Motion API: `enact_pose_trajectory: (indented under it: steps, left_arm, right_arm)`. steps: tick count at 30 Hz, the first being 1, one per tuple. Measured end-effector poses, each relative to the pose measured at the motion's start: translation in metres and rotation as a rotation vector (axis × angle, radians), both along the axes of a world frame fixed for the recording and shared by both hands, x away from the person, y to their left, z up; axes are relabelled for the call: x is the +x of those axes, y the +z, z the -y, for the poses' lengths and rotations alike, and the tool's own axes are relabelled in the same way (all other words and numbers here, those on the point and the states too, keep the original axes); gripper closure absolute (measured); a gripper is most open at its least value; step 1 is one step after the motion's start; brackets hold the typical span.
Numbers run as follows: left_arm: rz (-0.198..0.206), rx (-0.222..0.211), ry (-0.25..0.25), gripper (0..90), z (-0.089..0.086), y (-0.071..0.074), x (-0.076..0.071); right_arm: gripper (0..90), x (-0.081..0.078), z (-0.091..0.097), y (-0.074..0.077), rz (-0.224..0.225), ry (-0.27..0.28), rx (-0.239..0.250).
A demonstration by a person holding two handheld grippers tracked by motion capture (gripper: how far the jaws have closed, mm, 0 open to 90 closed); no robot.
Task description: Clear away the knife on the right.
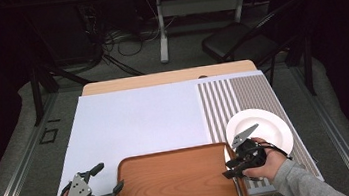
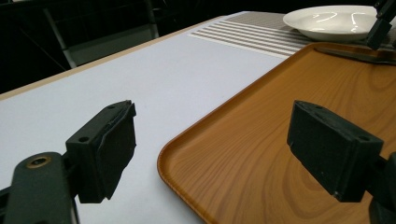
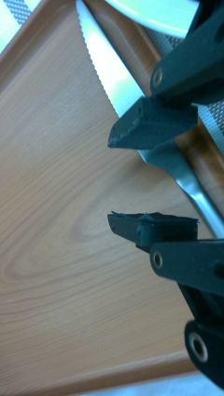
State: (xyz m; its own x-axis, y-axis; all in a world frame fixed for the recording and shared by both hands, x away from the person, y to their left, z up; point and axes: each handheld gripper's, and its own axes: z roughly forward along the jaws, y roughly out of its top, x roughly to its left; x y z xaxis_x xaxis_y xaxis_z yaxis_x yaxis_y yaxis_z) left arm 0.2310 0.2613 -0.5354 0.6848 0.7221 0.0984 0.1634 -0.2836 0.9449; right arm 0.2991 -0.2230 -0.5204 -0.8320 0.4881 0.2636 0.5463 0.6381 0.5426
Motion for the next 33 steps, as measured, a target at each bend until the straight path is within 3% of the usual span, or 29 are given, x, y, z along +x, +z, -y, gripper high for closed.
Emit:
enact_pose_trajectory:
  steps: [2, 8, 12, 15, 17, 22, 26, 33]
  left_arm:
    - [-0.001, -0.003, 0.002, 15.7, 0.000, 0.000, 0.000]
    - [-0.002, -0.004, 0.004, 15.7, 0.000, 0.000, 0.000]
    - [-0.003, -0.004, 0.007, 15.7, 0.000, 0.000, 0.000]
    - [-0.004, -0.004, 0.008, 15.7, -0.001, 0.000, 0.000]
    - [-0.004, -0.004, 0.009, 15.7, -0.001, 0.000, 0.000]
    - [-0.003, -0.004, 0.009, 15.7, -0.001, 0.000, 0.000]
    - [-0.004, -0.002, 0.010, 15.7, -0.001, 0.000, 0.000]
    - [-0.003, -0.003, 0.009, 15.7, -0.001, 0.000, 0.000]
  right_arm:
    - [49.8, -0.002, 0.000, 0.000, 0.036, 0.014, -0.012]
    - [44.3, -0.005, 0.004, 0.002, 0.079, 0.040, -0.014]
    - [39.5, -0.007, 0.007, 0.004, 0.088, 0.046, -0.020]
    - [36.2, -0.008, 0.010, 0.005, 0.066, 0.030, -0.013]
    - [28.3, -0.008, 0.011, 0.006, 0.073, 0.029, -0.019]
    - [18.6, -0.008, 0.016, 0.008, 0.079, 0.052, -0.037]
    - [15.4, -0.010, 0.018, 0.009, 0.126, 0.120, -0.058]
    - [15.3, -0.011, 0.019, 0.010, 0.134, 0.100, -0.053]
